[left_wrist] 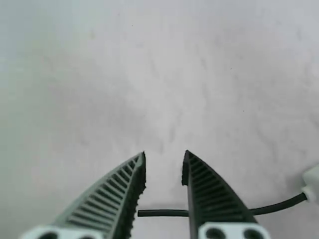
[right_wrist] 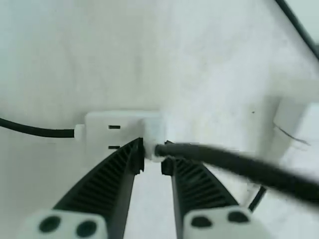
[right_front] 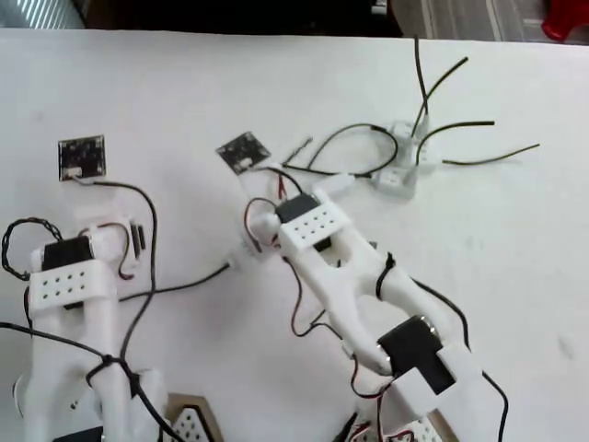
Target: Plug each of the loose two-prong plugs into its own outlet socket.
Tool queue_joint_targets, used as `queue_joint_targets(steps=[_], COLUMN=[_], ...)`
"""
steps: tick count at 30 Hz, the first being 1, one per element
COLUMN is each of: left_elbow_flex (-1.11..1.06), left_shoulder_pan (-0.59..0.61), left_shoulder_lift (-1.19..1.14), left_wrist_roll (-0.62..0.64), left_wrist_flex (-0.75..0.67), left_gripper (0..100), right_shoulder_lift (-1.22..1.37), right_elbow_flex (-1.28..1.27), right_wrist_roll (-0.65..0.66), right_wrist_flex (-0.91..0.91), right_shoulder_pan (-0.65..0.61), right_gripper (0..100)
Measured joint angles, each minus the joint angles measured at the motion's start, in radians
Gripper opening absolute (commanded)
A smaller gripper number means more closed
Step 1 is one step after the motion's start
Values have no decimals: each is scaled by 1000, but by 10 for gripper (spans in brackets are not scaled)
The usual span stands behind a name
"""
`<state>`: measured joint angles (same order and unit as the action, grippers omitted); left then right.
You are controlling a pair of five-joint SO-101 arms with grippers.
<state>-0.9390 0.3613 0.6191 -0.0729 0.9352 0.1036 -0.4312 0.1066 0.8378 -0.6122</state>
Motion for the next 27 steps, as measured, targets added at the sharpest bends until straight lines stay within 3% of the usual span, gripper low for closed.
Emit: queue_joint_targets(steps=[5, 15, 17, 22, 27], left_elbow_flex=[0, 0, 0, -8, -12], left_shoulder_pan=[0, 0, 0, 0, 0], left_shoulder_lift=[0, 0, 0, 0, 0], left_wrist_roll=[0, 0, 0, 0, 0], left_wrist_flex=[0, 0, 0, -3, -6], left_gripper=[135, 135, 135, 135, 135], right_shoulder_lift=[-12, -11, 0, 98, 110], right_elbow_flex=[-5, -5, -5, 38, 104], right_wrist_roll=[0, 0, 0, -2, -2], right_wrist_flex=[-181, -502, -539, -525, -405], right_shoulder_pan=[38, 238, 264, 282, 282], right_gripper=[17, 21, 64, 308, 310])
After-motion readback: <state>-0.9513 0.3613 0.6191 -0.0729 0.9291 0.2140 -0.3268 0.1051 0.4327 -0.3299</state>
